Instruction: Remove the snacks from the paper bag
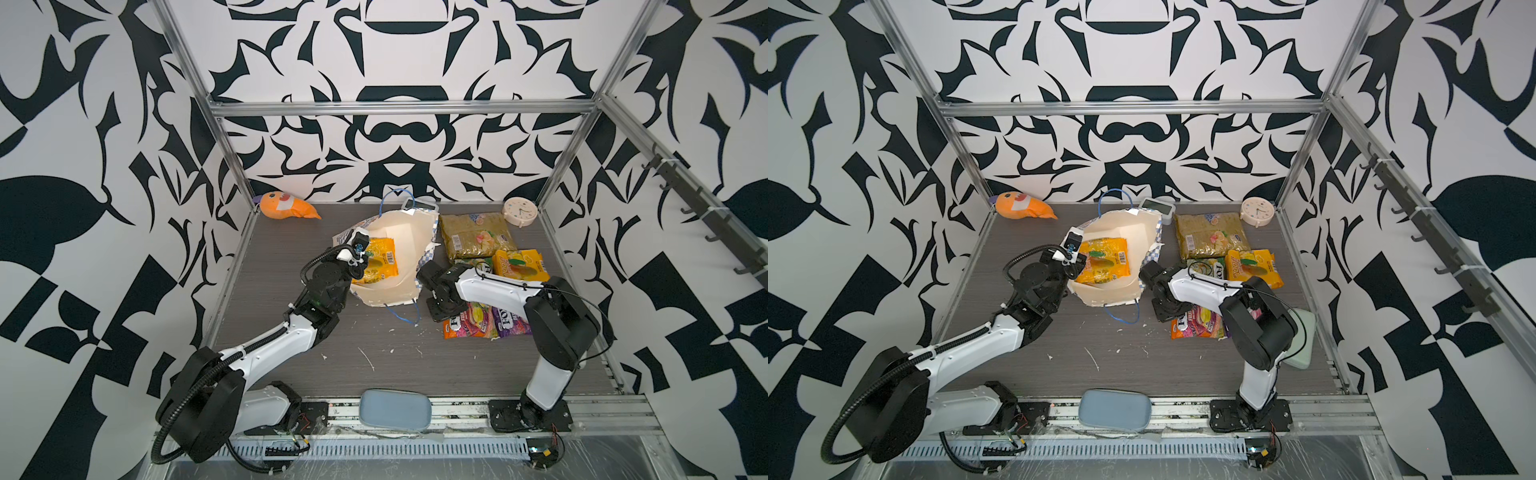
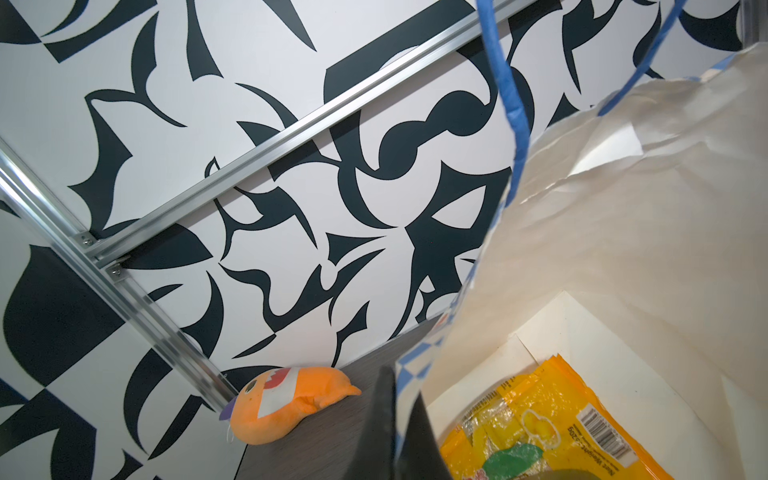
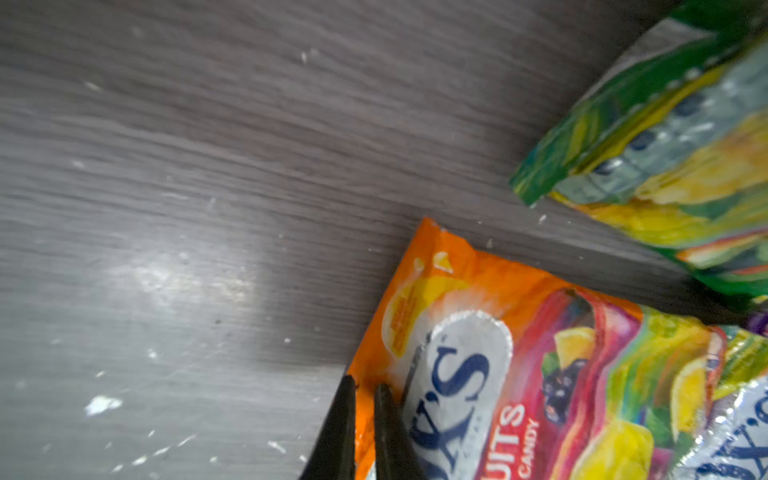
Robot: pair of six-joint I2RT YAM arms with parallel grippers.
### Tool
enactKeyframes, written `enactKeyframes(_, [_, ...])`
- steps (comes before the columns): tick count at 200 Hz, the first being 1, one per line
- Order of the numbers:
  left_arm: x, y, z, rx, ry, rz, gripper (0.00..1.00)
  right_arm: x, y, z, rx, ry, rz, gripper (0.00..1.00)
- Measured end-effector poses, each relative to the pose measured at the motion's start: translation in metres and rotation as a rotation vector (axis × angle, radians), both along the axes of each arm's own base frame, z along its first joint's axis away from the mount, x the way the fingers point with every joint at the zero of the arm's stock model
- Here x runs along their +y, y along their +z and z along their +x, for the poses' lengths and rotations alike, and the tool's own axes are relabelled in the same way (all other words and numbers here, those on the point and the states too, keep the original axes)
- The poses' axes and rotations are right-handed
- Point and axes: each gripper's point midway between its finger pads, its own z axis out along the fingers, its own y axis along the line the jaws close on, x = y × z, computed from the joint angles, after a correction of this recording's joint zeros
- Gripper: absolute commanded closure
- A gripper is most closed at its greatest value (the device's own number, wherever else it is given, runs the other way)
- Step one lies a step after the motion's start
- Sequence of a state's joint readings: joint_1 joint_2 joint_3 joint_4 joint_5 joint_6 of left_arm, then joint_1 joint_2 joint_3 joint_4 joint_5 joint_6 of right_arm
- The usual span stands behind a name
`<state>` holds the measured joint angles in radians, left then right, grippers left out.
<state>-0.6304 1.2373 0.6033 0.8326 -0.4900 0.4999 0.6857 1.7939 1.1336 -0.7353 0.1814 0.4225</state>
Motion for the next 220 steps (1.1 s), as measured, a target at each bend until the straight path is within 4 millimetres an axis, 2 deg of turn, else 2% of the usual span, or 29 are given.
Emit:
enactKeyframes(70, [0.001,0.003,-0.002,-0.003,0.000,-0.005,1.00,-0.013,0.003,0.005,-0.041,-0.043,-0.062,0.82])
enactKeyframes(94, [0.001,0.003,-0.002,-0.002,0.000,-0.005,1.00,-0.013,0.014,0.006,-0.066,-0.047,-0.050,0.81])
enactKeyframes(113, [0.001,0.002,-0.002,-0.001,0.000,-0.005,1.00,-0.010,0.033,0.011,-0.109,-0.048,-0.019,0.79])
enactKeyframes(135, [0.001,0.002,-0.002,-0.002,0.000,-0.005,1.00,0.000,0.075,0.023,-0.231,-0.021,0.082,0.72])
enactKeyframes(150, [0.001,0.002,-0.002,-0.002,0.000,-0.005,1.00,0.010,0.124,0.033,-0.381,-0.009,0.206,0.66])
enactKeyframes(163, [0.001,0.002,-0.002,-0.002,-0.001,-0.005,1.00,0.016,0.170,0.039,-0.527,0.004,0.323,0.66])
enactKeyframes(177, [0.001,0.002,-0.002,-0.002,-0.001,-0.007,1.00,0.019,0.216,0.038,-0.672,0.021,0.445,0.65])
enactKeyframes(186, [0.001,0.002,-0.002,-0.002,-0.002,-0.008,1.00,0.022,0.239,0.037,-0.743,0.041,0.510,0.65])
enactKeyframes(205, [0.000,0.002,-0.002,-0.002,-0.007,-0.007,1.00,0.037,0.269,0.033,-0.828,0.119,0.609,0.65])
enactKeyframes(220, [0.000,0.002,-0.002,-0.001,-0.010,-0.009,1.00,0.058,0.275,0.029,-0.840,0.206,0.657,0.67])
